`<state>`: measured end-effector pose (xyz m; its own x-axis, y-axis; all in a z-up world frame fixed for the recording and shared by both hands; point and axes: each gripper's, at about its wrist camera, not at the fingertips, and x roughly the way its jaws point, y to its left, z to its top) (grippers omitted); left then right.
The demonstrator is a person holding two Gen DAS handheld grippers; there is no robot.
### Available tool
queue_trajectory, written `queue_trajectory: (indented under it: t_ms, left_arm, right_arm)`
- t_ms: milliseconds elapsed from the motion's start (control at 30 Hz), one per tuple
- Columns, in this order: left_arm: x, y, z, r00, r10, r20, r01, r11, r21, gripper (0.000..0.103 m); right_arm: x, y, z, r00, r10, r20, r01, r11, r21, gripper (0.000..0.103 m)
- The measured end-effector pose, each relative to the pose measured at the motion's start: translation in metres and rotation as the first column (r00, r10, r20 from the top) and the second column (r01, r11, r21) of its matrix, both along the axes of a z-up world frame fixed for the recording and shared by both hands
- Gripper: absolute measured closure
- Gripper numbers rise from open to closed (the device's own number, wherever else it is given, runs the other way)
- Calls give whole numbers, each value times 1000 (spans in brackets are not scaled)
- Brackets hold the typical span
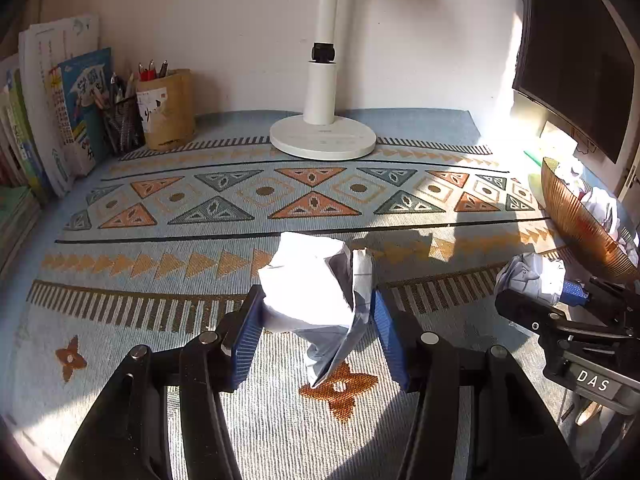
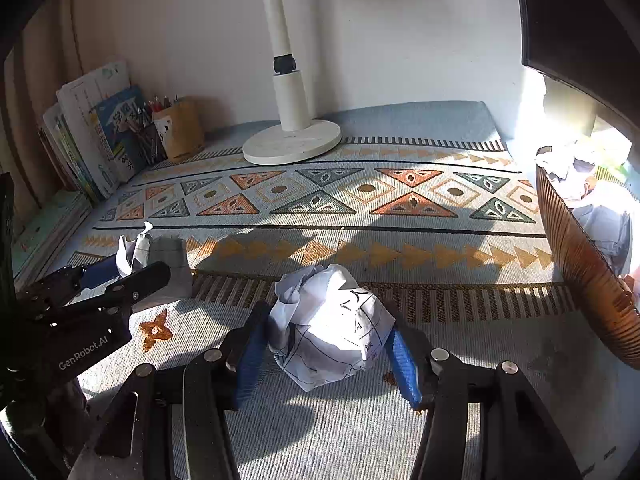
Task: Organize objects
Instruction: 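Lift the paper with the left tool while the right lifts the paper ball, then carry both papers over the woven bowl and open both tools, then withdraw both open tools from the bowl back over the rug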
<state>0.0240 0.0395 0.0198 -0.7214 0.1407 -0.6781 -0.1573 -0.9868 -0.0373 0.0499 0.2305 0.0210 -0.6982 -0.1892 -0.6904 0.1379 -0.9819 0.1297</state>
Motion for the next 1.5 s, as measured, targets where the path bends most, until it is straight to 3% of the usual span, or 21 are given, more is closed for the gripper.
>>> queue_trajectory:
  t_ms: [67,167,233,333,400,500,567,700,733,767,833,933,1100,1300,1400,1467,1500]
  left_arm:
    - [3,9,5,1000,-21,-10,21,1000,-23,52]
    - [2,34,32,994,-111,-25,112,993,35,52]
    - [-1,63,62,979,-188,-79,192,980,54,52]
    - [-14,121,102,936,-323,-138,337,937,94,52]
    - [-29,160,118,900,-409,-151,429,892,139,52]
    - [-61,215,120,863,-486,-135,504,843,188,52]
    - [-80,245,116,840,-531,-112,542,811,219,52]
    - [-104,296,107,804,-588,-85,588,769,250,51]
    - [-110,306,104,799,-596,-77,593,760,265,44]
    - [-116,315,101,798,-599,-67,592,758,273,36]
    - [-122,327,96,797,-602,-55,592,759,271,27]
    - [-117,328,96,798,-600,-55,594,770,232,27]
    - [-94,283,117,808,-578,-112,588,779,218,27]
    - [-46,177,153,869,-453,-200,488,852,191,19]
    - [-16,116,164,904,-359,-231,401,899,176,17]
    - [3,77,165,927,-282,-246,327,931,165,0]
    - [12,58,164,933,-243,-264,290,944,157,1]
  right_arm:
    - [12,13,17,1000,-3,-22,1,998,-56,49]
    - [32,47,67,987,-84,-137,78,996,-46,48]
    - [39,83,102,959,-188,-211,182,982,-45,48]
    - [37,150,132,890,-382,-247,380,923,-60,47]
    - [28,196,136,840,-500,-213,496,865,-74,47]
    - [12,252,132,797,-588,-139,574,809,-128,47]
    - [0,275,127,764,-635,-113,627,772,-104,47]
    - [-25,301,118,742,-666,-71,660,746,-92,40]
    - [-31,305,115,738,-673,-58,668,740,-83,32]
    - [-35,307,113,740,-670,-51,666,742,-81,32]
    - [-35,308,112,750,-660,-49,657,751,-68,32]
    - [-26,297,115,758,-647,-78,645,762,-55,32]
    - [-8,253,128,810,-571,-130,568,821,-63,32]
    - [16,156,156,895,-392,-211,382,920,-88,32]
    - [20,99,155,934,-279,-222,266,960,-88,32]
    - [20,63,147,949,-221,-225,209,975,-76,32]
    - [17,46,139,956,-199,-216,190,980,-62,31]
